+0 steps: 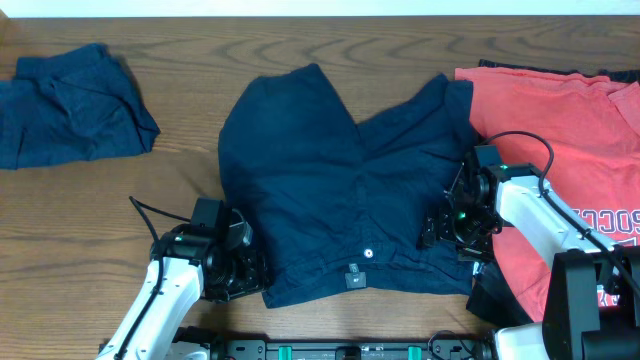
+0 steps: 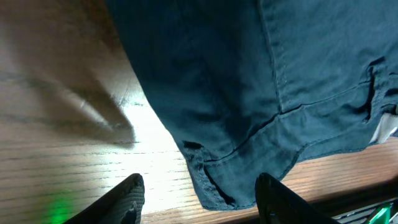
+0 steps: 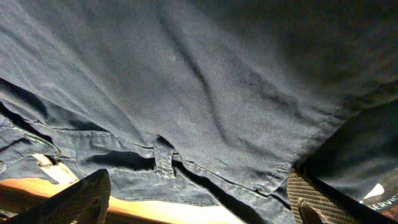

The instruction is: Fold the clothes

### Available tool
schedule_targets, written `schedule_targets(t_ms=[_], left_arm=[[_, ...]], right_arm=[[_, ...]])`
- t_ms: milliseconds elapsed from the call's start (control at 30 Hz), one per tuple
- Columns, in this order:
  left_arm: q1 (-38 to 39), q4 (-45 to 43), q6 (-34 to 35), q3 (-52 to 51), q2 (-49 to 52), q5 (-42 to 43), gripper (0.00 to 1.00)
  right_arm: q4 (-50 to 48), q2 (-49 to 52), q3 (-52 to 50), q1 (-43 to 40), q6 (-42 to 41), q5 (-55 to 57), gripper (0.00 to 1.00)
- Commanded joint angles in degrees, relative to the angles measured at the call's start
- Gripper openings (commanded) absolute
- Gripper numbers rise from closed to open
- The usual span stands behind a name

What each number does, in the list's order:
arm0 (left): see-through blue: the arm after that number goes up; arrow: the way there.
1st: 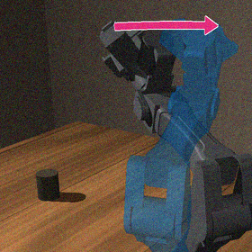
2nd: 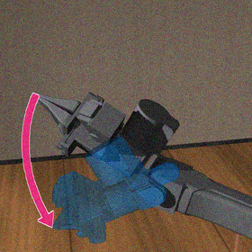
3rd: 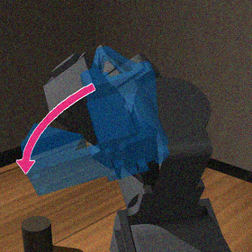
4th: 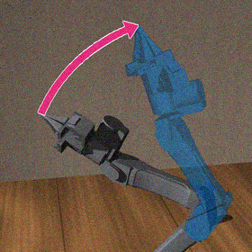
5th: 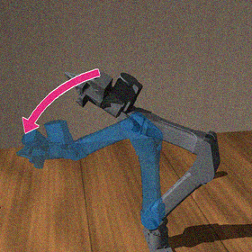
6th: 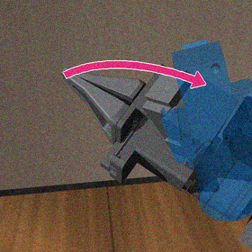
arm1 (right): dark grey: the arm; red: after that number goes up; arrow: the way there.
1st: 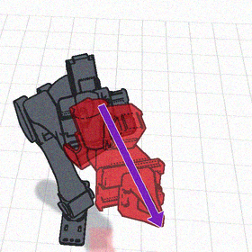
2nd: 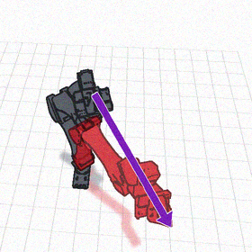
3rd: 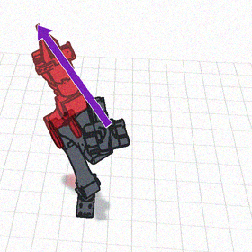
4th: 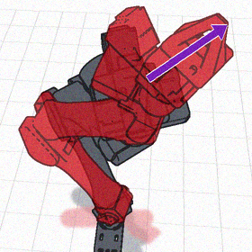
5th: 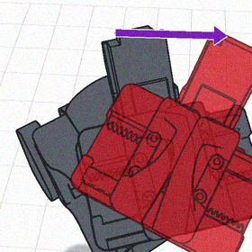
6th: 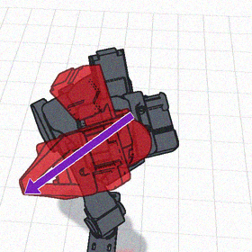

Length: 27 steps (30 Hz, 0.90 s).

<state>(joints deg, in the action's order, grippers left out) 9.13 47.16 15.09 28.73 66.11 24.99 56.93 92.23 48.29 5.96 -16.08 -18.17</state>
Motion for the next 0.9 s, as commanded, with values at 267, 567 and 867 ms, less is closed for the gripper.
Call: schedule_targets(t_ms=[267, 567, 867], left_arm=[[0.24, 0.24, 3.08, -0.44, -0.24, 1.55, 0.68], [0.24, -1.9, 6.62, -0.44, -0.2, 6.86, 0.7], [0.28, -5.14, 6.67, -0.44, 4.85, 6.56, 0.7]], right_arm=[[-1.05, -0.5, -0.31, 0.76, 0.33, -1.09, 0.87], [-2.6, -0.48, -0.33, 0.63, 0.33, -1.75, 0.87], [-4.57, -0.48, -0.33, -2.49, 1.03, -2.03, 0.91]])
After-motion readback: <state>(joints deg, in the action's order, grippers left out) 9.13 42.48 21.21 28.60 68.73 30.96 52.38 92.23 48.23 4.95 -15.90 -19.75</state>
